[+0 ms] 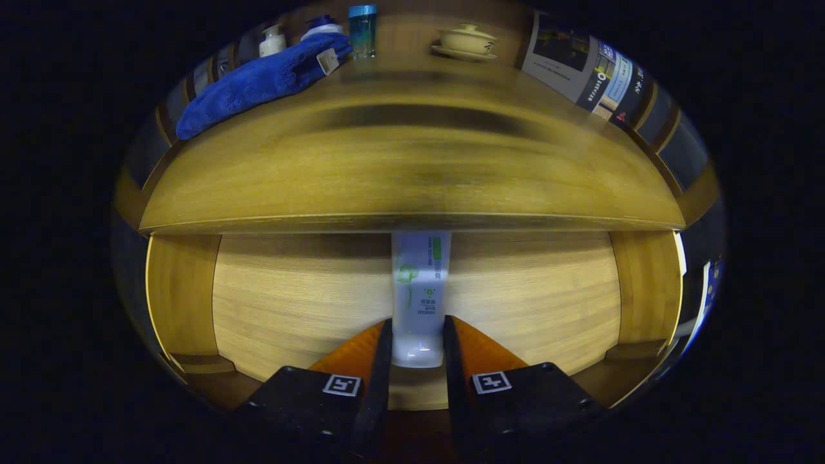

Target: Pull open the drawer, take out the items inside it, and place them on the countertop above the cabinet.

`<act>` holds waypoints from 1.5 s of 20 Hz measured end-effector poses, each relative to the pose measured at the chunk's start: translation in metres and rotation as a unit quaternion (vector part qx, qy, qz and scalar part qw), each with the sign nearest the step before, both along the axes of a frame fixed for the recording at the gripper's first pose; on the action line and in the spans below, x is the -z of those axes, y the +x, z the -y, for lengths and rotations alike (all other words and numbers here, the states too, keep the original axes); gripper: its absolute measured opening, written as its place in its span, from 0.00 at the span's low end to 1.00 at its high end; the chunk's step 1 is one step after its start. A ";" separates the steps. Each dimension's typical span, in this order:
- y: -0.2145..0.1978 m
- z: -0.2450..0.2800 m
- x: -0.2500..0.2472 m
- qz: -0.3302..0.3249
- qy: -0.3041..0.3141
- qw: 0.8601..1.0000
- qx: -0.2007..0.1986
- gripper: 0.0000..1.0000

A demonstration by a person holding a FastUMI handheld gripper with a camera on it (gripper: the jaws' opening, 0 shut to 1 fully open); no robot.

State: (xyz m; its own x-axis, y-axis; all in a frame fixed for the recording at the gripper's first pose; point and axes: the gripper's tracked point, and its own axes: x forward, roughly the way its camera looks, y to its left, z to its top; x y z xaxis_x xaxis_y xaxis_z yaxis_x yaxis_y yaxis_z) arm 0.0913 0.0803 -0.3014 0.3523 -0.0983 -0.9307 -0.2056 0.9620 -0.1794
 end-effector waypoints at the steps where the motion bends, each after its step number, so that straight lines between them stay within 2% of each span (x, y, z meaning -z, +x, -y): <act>1: 0.000 -0.003 -0.006 0.002 0.008 1.000 0.004 0.48; 2: -0.001 -0.007 -0.013 0.003 0.018 1.000 0.005 0.44; 4: -0.002 -0.014 -0.030 0.008 0.031 0.999 0.005 0.45; 5: -0.007 -0.005 -0.020 0.010 0.037 0.999 0.006 0.45; 7: -0.011 -0.018 -0.050 0.013 0.048 0.999 0.008 0.45; 15: -0.028 -0.013 -0.105 0.032 0.045 0.998 -0.016 0.44; 23: -0.066 0.003 -0.135 0.040 0.062 0.997 -0.011 0.44; 30: -0.070 -0.004 -0.173 0.080 0.087 0.993 -0.016 0.44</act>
